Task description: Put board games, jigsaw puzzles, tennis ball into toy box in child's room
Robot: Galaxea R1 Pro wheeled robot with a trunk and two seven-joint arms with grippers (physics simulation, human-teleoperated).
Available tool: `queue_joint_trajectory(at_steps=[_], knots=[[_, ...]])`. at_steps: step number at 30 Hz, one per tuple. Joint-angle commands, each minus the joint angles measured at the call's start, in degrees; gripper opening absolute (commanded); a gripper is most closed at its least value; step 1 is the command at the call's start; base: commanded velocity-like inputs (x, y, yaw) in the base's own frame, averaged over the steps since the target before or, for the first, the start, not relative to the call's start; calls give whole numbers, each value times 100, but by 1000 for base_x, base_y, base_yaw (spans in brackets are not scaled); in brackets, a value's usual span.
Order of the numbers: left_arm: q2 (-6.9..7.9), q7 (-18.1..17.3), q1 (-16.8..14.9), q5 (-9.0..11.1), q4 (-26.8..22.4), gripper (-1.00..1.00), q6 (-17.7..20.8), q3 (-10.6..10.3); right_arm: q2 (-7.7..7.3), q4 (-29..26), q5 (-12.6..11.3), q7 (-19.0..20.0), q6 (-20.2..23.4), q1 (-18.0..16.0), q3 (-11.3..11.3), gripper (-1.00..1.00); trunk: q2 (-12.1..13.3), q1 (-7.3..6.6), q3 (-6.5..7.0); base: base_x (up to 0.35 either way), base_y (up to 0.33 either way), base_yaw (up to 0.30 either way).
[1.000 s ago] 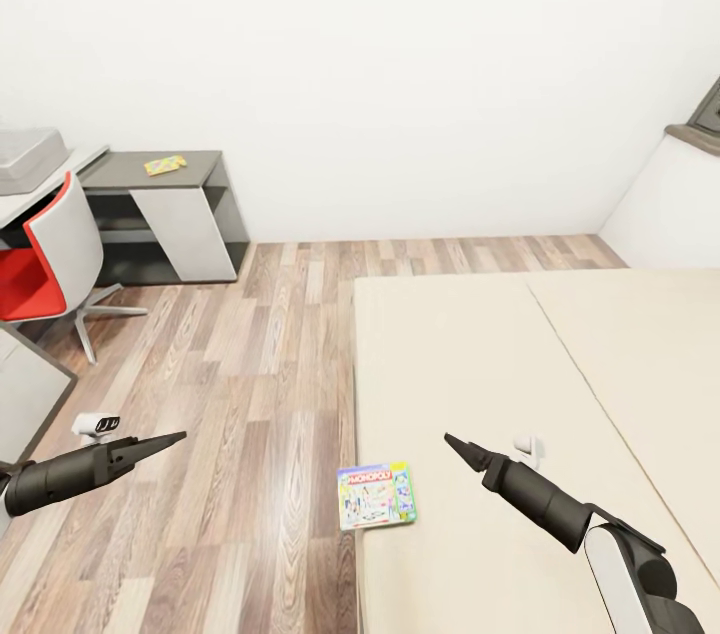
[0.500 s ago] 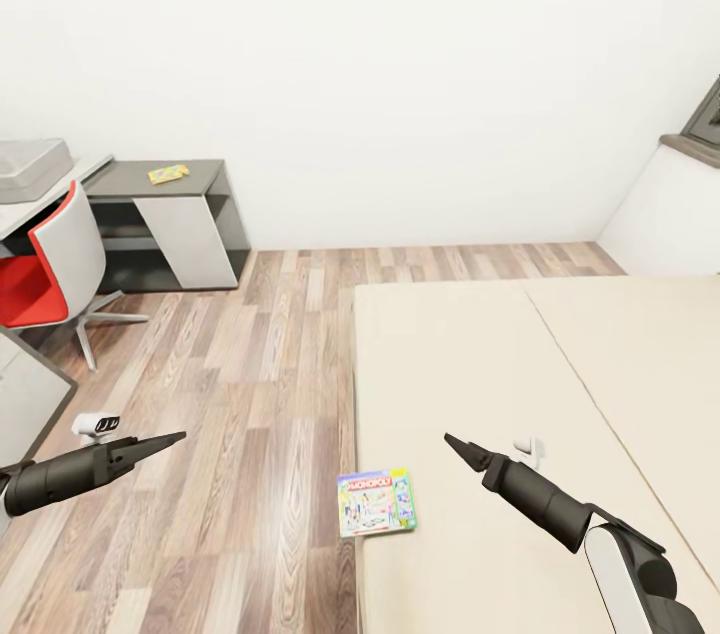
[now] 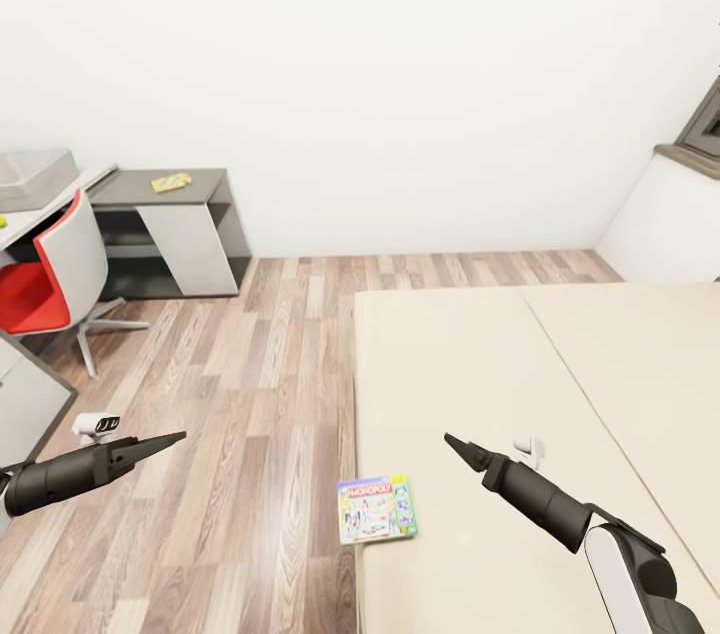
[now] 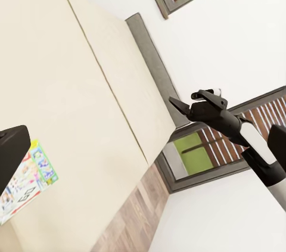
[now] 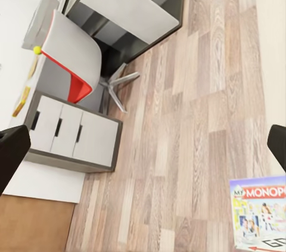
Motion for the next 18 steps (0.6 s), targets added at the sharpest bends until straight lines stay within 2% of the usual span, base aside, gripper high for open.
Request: queue_joint_trajectory(at_steps=[1,18], knots=[[1,-21,-3,-1,-1,100,61,-1,0,-2,-25,6,40,-4,-6,100,-10,3,0,0,0,0],[0,-21,-3,-1,-1,100,61,1,0,-2,-26,5,40,-4,-6,100,-10,3,163,0,0,0]])
